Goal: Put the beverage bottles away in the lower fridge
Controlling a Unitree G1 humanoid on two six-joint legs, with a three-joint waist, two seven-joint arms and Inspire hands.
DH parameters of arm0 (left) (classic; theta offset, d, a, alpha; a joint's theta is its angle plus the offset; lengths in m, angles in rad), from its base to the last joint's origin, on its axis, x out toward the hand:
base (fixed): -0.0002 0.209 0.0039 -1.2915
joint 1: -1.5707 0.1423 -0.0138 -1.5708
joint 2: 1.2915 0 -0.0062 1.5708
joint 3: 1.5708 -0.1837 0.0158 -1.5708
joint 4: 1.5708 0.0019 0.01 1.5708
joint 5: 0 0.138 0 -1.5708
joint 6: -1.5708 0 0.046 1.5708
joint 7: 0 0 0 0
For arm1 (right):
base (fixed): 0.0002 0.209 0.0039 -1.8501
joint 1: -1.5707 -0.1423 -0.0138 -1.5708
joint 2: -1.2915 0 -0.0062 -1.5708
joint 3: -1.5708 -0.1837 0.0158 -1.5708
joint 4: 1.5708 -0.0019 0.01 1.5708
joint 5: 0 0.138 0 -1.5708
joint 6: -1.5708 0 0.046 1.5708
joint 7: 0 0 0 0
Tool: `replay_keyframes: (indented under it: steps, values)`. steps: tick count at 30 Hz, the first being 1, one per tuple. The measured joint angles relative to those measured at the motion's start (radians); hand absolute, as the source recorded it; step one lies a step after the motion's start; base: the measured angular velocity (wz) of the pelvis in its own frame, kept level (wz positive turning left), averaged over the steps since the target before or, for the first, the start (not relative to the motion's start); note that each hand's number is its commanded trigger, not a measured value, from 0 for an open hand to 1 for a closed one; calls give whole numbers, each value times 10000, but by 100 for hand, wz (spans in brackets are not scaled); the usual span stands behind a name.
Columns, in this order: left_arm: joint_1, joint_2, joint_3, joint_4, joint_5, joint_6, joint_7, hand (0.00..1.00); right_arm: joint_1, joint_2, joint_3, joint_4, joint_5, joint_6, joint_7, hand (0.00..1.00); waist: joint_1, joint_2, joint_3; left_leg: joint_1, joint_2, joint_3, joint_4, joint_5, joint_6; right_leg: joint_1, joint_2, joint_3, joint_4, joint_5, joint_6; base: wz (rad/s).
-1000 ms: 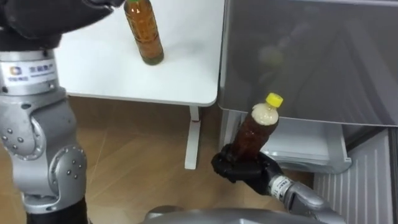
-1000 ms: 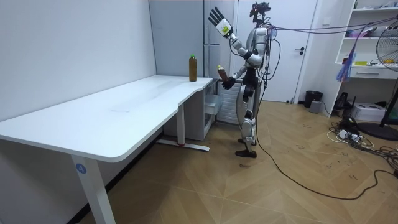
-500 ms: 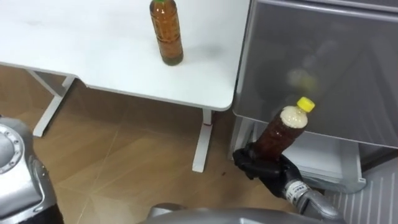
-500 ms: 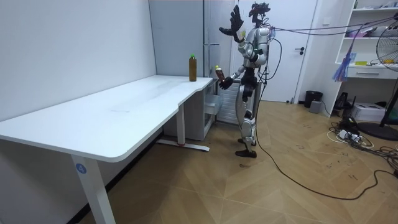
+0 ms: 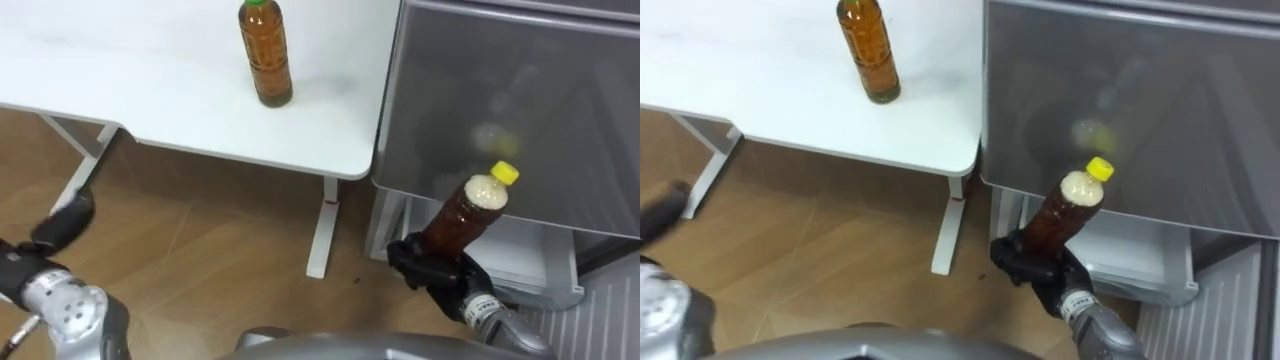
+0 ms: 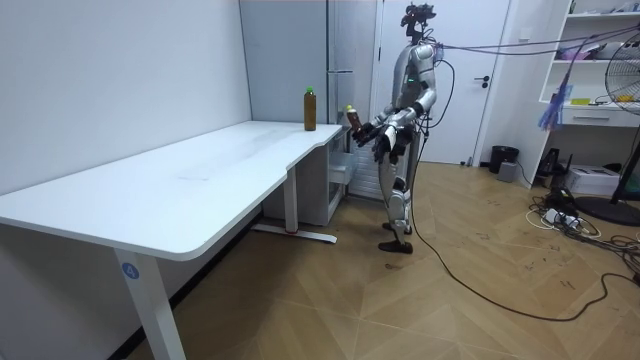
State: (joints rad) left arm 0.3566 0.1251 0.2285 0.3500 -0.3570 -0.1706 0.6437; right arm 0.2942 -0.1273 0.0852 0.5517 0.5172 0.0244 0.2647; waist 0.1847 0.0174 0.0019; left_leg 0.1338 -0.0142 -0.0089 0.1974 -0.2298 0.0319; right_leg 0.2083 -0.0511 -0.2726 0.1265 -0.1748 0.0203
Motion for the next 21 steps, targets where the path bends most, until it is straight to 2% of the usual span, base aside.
replay_keyframes:
  steps: [2,3,6,8,9,11,12,14,15,16,17,21]
  values:
    - [35,25,-74,1333,-41,161,-333,0,-25,-87,-5,48,114,50,-55,100,-33,50,5,63,-1,9,-71,-8,12,13,-3,180,57,0,0,-2]
    - [94,25,-91,1539,-60,220,-430,0,-25,-95,-3,46,186,123,-71,100,-90,57,6,84,1,5,-96,-8,12,17,-2,220,63,0,0,-5]
    - [302,59,-644,3180,-279,445,-930,0,-63,-219,20,115,636,482,-147,100,-143,194,25,101,0,40,-144,-12,21,-13,-15,265,81,0,0,-6]
    - [347,59,-1040,4677,-756,922,-1560,0,-130,-247,19,240,830,760,-148,100,-224,215,47,80,-2,42,-144,-14,25,-40,-13,264,82,-1,1,-2]
    - [354,57,-1051,5043,-824,1014,-1742,0,-137,-247,21,240,830,830,-146,100,-226,235,34,75,0,66,-148,-14,24,-51,-5,273,80,-1,1,-7]
    - [549,28,-984,6307,-823,1468,-2405,0,-136,-253,12,277,799,1019,-135,100,-228,177,51,101,17,266,-175,-19,15,-97,33,449,76,-1,1,-16]
    - [596,17,-987,6461,-822,1607,-2565,0,-139,-262,22,287,800,1038,-135,100,-260,137,59,89,21,300,-175,-19,14,-120,36,477,76,-1,1,-11]
    - [723,8,-1062,7114,-811,2126,-3238,0,-355,-273,45,586,792,1095,-131,100,-429,158,18,-26,18,295,-104,-19,15,-180,19,496,78,-1,1,5]
    - [727,6,-1082,7222,-808,2252,-3373,0,-448,-274,52,733,786,1096,-132,100,-441,61,44,-26,17,301,-93,-20,15,-179,12,518,83,-1,1,8]
    - [700,5,-1132,7430,-803,2457,-3638,0,-642,-275,80,1078,784,1102,-134,100,-467,71,99,-20,15,303,-73,-22,20,-162,3,537,88,-1,1,0]
    - [633,4,-1139,7552,-817,2614,-3890,0,-767,-276,99,1287,782,1117,-138,100,-509,65,100,-28,13,300,-31,-31,36,-143,-2,562,94,-1,1,0]
    - [45,15,-1250,7815,-801,2905,-4265,0,-970,-358,186,1390,832,1177,-142,100,-743,70,109,-179,19,242,136,-56,67,-181,-24,504,113,-1,1,6]
